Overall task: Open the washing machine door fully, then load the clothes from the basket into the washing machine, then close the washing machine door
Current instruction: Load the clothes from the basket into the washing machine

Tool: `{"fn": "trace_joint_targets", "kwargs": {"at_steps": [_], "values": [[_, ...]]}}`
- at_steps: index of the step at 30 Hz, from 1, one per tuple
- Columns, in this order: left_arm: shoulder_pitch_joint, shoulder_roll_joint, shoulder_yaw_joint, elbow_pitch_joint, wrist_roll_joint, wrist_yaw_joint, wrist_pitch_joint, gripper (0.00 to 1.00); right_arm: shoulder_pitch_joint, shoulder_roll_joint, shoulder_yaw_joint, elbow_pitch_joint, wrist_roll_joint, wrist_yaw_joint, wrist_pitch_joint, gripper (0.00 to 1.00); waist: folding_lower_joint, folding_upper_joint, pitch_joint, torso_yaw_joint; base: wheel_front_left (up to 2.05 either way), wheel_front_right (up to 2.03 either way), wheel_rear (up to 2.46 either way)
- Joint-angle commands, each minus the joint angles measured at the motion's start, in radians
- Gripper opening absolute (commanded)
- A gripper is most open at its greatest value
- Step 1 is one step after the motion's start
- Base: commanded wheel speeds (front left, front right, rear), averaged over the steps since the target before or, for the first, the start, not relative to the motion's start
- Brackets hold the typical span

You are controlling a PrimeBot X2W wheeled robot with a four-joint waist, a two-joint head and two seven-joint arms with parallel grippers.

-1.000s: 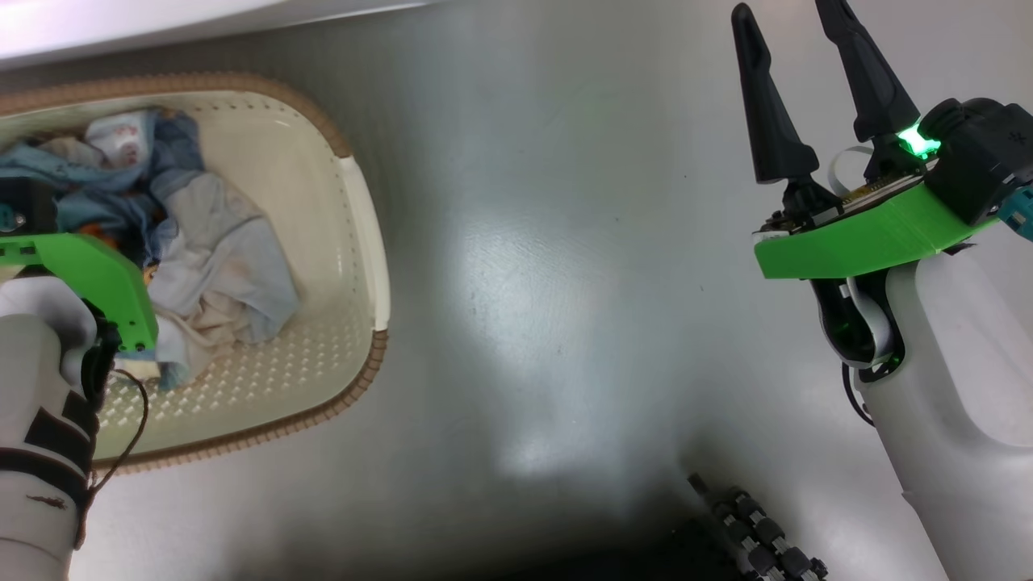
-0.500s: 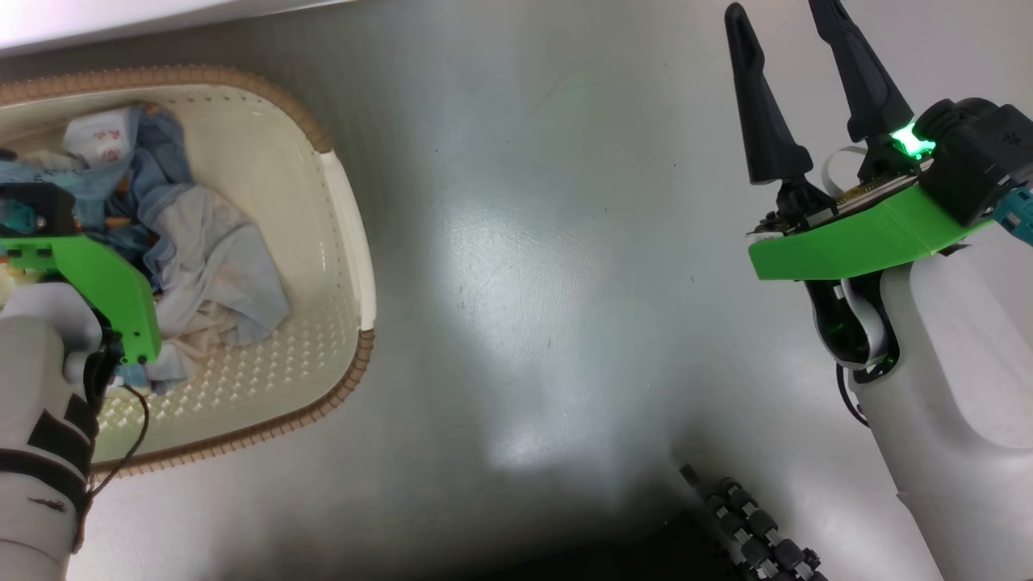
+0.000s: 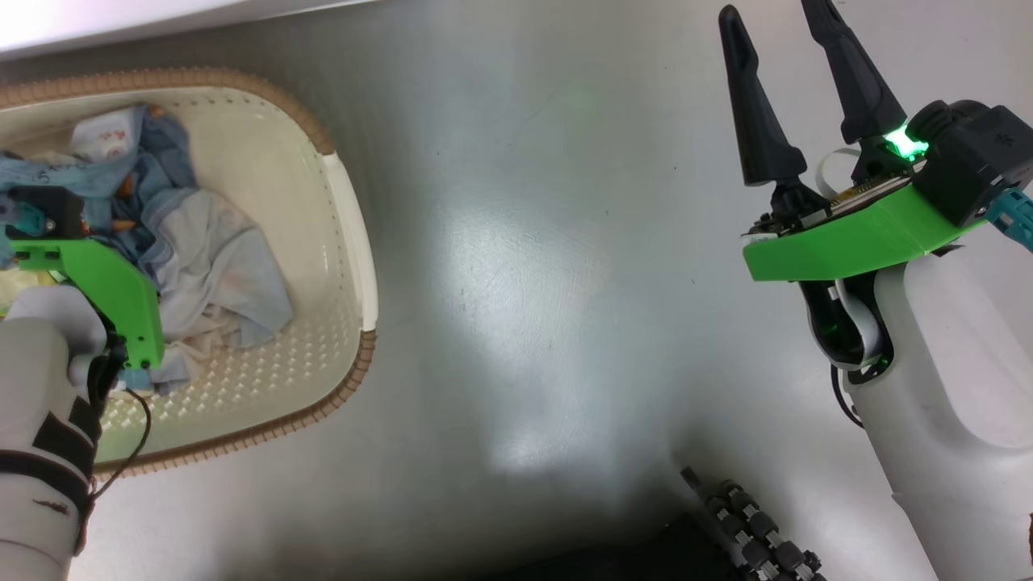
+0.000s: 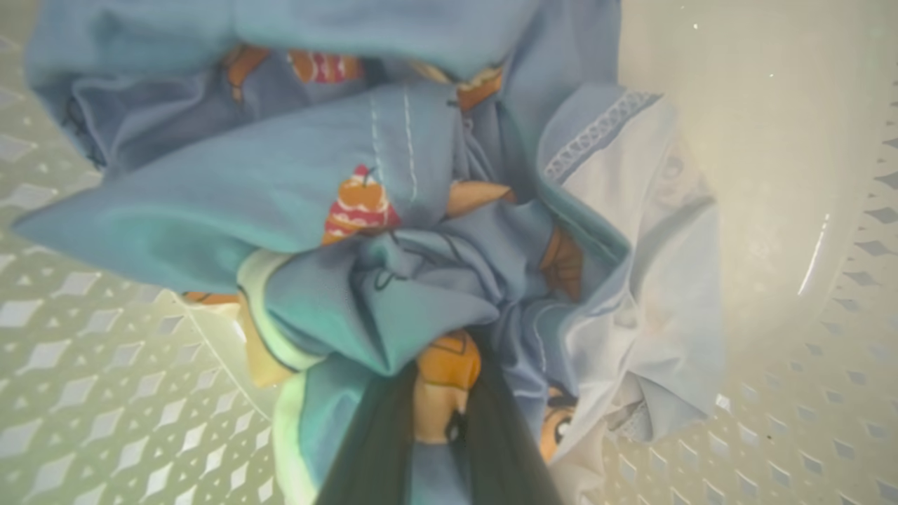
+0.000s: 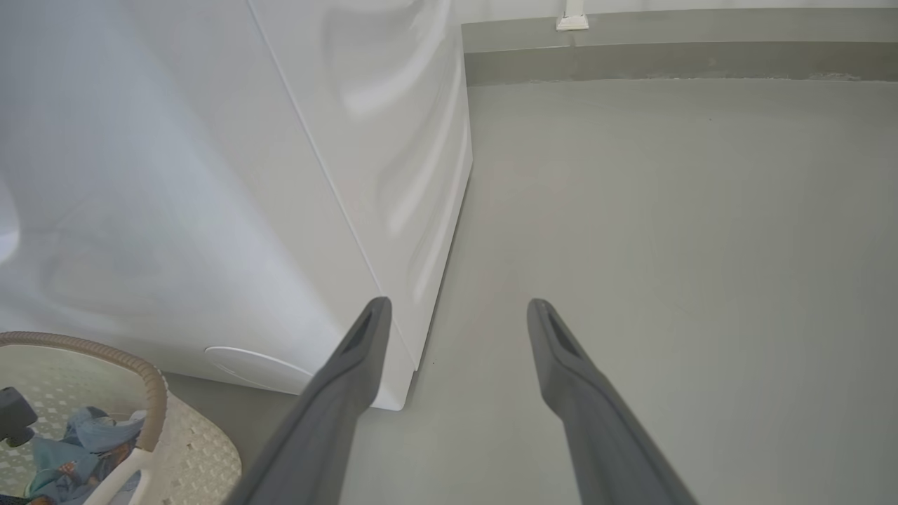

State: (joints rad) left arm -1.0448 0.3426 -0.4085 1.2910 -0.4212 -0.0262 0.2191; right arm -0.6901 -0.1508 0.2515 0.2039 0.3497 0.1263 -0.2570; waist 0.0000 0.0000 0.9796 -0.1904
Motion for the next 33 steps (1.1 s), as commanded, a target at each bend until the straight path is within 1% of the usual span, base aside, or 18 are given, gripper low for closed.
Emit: {"fn": "trace_joint_targets", "kwargs": {"at_steps": [1, 7, 14, 21, 27, 28, 29, 30, 33], "values": [[0.040, 0.037, 0.015, 0.000, 0.000, -0.003, -0.010, 0.00, 0.024, 0.006, 0.014, -0.017, -0.007, 0.004, -0.005, 1.00, 0.0000, 0.0000, -0.003, 0.000, 0.00, 0.00, 0.00], [0.056, 0.023, 0.026, 0.000, -0.025, -0.018, -0.051, 0.00, 0.025, 0.007, 0.011, -0.013, -0.004, 0.004, -0.005, 1.00, 0.0000, 0.0000, -0.044, 0.005, 0.00, 0.00, 0.00], [0.089, 0.012, 0.040, 0.000, -0.058, -0.053, -0.114, 0.00, 0.036, 0.013, 0.009, -0.007, 0.006, 0.004, -0.005, 1.00, 0.0000, 0.0000, -0.125, 0.007, 0.00, 0.00, 0.00], [0.135, -0.013, 0.029, -0.011, -0.077, -0.091, -0.226, 0.00, 0.077, 0.013, 0.002, 0.016, 0.023, 0.004, -0.005, 1.00, 0.0000, 0.0000, -0.240, 0.018, 0.00, 0.00, 0.00], [0.182, -0.032, 0.023, -0.021, -0.106, -0.102, -0.285, 0.00, 0.110, 0.009, -0.002, 0.032, 0.036, 0.004, -0.005, 1.00, 0.0000, 0.0000, -0.335, 0.028, 0.00, 0.00, 0.00], [0.182, -0.032, 0.023, -0.021, -0.106, -0.102, -0.285, 0.00, 0.110, 0.009, -0.002, 0.032, 0.036, 0.004, -0.005, 1.00, 0.0000, 0.0000, -0.335, 0.028, 0.00, 0.00, 0.00], [0.199, -0.037, 0.019, -0.027, -0.117, -0.103, -0.301, 0.00, 0.122, 0.007, -0.004, 0.037, 0.041, 0.004, -0.005, 1.00, 0.0000, 0.0000, -0.368, 0.032, 0.00, 0.00, 0.00], [0.199, -0.037, 0.019, -0.027, -0.117, -0.103, -0.301, 0.00, 0.122, 0.007, -0.004, 0.037, 0.041, 0.004, -0.005, 1.00, 0.0000, 0.0000, -0.368, 0.032, 0.00, 0.00, 0.00], [0.235, -0.049, 0.008, -0.057, -0.142, -0.104, -0.324, 0.00, 0.145, 0.001, -0.009, 0.046, 0.047, 0.004, -0.005, 1.00, 0.0000, 0.0000, -0.418, 0.039, 0.00, 0.00, 0.00]]}}
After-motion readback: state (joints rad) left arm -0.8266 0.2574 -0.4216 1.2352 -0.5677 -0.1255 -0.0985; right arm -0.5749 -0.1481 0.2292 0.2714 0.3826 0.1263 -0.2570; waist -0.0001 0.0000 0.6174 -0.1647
